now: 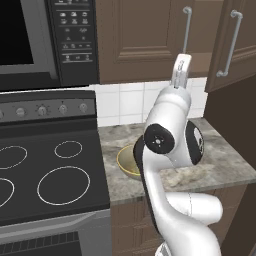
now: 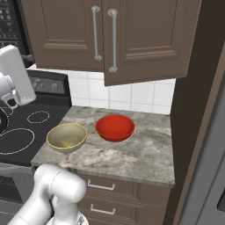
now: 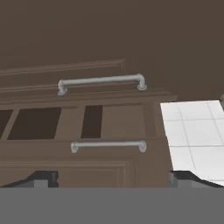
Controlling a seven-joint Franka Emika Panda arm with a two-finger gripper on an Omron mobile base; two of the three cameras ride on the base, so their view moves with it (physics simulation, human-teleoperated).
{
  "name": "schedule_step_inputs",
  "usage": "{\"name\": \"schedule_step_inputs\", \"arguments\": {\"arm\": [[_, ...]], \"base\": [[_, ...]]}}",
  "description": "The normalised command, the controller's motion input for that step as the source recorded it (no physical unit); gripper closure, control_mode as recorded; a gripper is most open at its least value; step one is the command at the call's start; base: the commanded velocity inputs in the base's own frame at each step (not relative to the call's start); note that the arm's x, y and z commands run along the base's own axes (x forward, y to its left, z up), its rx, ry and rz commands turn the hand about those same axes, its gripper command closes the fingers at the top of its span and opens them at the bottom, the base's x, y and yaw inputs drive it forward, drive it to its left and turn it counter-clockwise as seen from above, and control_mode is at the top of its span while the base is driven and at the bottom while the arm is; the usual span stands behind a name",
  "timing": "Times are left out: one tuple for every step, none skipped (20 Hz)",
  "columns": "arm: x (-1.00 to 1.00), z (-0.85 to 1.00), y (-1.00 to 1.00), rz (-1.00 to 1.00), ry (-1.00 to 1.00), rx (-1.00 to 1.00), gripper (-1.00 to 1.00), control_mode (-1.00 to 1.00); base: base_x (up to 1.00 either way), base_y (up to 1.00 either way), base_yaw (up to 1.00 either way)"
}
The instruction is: Open the cabinet. Pick the bowls from the counter and place them in the cabinet. Then close the cabinet.
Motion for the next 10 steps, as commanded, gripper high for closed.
{"name": "schedule_step_inputs", "arguments": {"arm": [[0.44, 0.00, 0.00, -0.10, -0.07, 0.00, -1.00, -1.00], [0.41, 0.00, 0.00, -0.10, -0.02, 0.00, -1.00, -1.00], [0.39, 0.00, 0.00, -0.09, -0.01, 0.00, -1.00, -1.00], [0.35, 0.00, -0.02, -0.09, 0.00, 0.00, -1.00, -1.00], [0.42, 0.00, -0.09, -0.11, 0.00, 0.00, -1.00, -1.00], [0.42, 0.00, -0.06, -0.14, 0.00, 0.00, -1.00, -1.00], [0.39, 0.00, -0.04, -0.17, 0.00, 0.00, -1.00, -1.00], [0.35, 0.00, -0.09, -0.19, 0.00, 0.00, -1.00, -1.00], [0.28, 0.00, -0.11, -0.19, 0.00, 0.00, -1.00, -1.00], [0.15, 0.00, -0.16, -0.18, 0.00, 0.00, -1.00, -1.00]], "base": [[0.00, 0.00, 0.00], [0.00, 0.00, 0.00], [0.00, 0.00, 0.00], [0.00, 0.00, 0.00], [0.00, 0.00, 0.00], [0.00, 0.00, 0.00], [0.00, 0.00, 0.00], [0.00, 0.00, 0.00], [0.00, 0.00, 0.00], [0.00, 0.00, 0.00]]}}
